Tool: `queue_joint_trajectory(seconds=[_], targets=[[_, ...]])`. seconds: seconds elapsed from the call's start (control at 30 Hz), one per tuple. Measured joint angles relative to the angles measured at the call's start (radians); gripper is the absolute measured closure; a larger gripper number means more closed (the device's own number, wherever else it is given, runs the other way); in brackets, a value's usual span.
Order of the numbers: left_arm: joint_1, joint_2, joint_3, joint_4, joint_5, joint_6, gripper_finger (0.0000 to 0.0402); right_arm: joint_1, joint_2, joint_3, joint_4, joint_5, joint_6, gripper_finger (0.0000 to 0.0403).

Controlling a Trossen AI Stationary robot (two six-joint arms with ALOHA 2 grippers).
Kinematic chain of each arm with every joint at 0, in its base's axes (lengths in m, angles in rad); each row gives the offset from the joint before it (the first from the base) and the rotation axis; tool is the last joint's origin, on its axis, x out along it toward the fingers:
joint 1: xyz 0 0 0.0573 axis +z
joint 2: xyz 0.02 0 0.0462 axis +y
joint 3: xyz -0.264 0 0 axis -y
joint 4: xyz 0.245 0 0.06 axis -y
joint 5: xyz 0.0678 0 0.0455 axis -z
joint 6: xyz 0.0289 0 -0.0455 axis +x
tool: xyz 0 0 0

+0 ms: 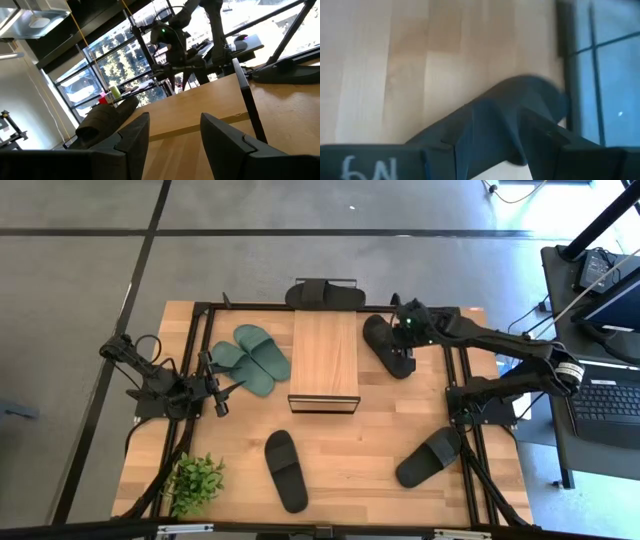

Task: Pick and place slides into the shelf
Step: Put the black slide on the shelf

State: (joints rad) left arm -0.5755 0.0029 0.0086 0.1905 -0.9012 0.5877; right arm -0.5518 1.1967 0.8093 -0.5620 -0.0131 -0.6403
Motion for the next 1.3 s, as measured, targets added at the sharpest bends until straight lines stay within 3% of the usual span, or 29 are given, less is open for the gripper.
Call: queue_joint_trajectory(seconds=[0.23, 0.4, 0.57, 0.83, 1.03, 1.3], targets=[[0.0, 0.0, 0.0, 0.0, -0.005, 0.0, 0.0233, 0.0, 0.001, -0.122, 0.243, 0.121, -0.127, 0.0227], [0.0, 0.0, 0.0, 0.0, -0.005, 0.0, 0.0233, 0.0, 0.001, -0.167, 0.336, 0.128, -0.205, 0.0174], [0.0, 0.0, 0.0, -0.002, -0.006, 0.0, 0.0233, 0.0, 0.001, -0.183, 0.352, 0.124, -0.153, 0.014], [0.0, 0.0, 0.0, -0.003, -0.007, -0.001, 0.0233, 0.007, 0.001, -0.19, 0.343, 0.116, 0.028, 0.0135], [0.0, 0.0, 0.0, -0.003, -0.008, 0.0, 0.0233, 0.008, 0.001, -0.192, 0.345, 0.193, 0.006, 0.0134], [0.0, 0.0, 0.0, -0.004, -0.009, 0.0, 0.0233, 0.008, 0.093, -0.193, 0.383, 0.199, -0.098, 0.0134]])
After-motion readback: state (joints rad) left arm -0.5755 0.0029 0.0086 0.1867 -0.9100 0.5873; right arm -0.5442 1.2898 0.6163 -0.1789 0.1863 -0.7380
